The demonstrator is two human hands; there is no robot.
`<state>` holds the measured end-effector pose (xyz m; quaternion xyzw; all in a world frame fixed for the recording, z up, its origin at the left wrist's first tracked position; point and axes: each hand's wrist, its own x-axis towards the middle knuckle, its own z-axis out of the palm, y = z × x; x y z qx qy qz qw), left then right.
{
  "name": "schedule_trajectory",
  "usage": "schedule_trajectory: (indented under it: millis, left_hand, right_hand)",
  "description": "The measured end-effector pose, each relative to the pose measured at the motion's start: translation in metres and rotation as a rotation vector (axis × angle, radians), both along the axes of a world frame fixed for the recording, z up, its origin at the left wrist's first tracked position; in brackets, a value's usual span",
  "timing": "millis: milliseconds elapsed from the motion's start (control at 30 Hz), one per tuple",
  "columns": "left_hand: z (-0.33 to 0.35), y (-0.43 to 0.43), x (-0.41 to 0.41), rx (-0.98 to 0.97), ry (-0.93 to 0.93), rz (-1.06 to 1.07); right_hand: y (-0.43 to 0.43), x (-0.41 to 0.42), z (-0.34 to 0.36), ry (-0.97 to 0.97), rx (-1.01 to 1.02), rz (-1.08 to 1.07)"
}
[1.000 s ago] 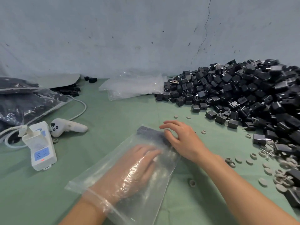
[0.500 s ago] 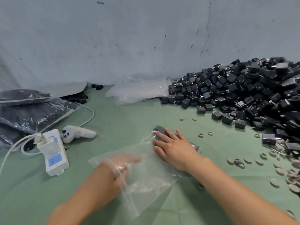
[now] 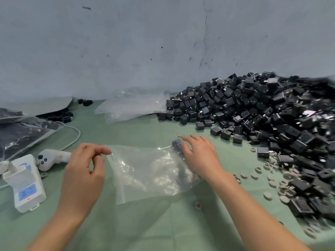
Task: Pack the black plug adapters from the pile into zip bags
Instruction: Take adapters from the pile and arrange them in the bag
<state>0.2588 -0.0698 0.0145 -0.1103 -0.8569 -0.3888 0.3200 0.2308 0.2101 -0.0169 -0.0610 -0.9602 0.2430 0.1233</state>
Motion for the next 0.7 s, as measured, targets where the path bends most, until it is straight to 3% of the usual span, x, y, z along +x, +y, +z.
schedule_trajectory:
  millis: [167,300,400,500,567,700]
  left_hand:
    - [0.040,0.067,0.016,0.127,0.153,-0.174]
    - [0.038,0.148,-0.008,-0.011,-0.096,-0.461]
    - [0.020,0.208,-0.054,-0.168,-0.385,-0.524]
    - [0.006,0.258,-0.097,-0.056,-0.626,-0.511]
    - [-0.004,0.284,-0.127,-0.066,-0.639,-0.468]
    - [-0.026,0.311,-0.177,-0.288,-0.639,-0.393]
  right_hand:
    - [0.047,0.008,0.008,-0.003,-0.228,-0.205]
    - [0.089,0.001,0.013,0.045,-0.582,-0.374]
    - [0.112,-0.003,0.009,0.146,-0.909,-0.529]
    - [0.125,-0.008,-0.003,0.220,-1.113,-0.599]
    - [0.133,-0.015,-0.009,0.240,-1.203,-0.591]
    - [0.154,-0.032,-0.013,0.257,-1.350,-0.583]
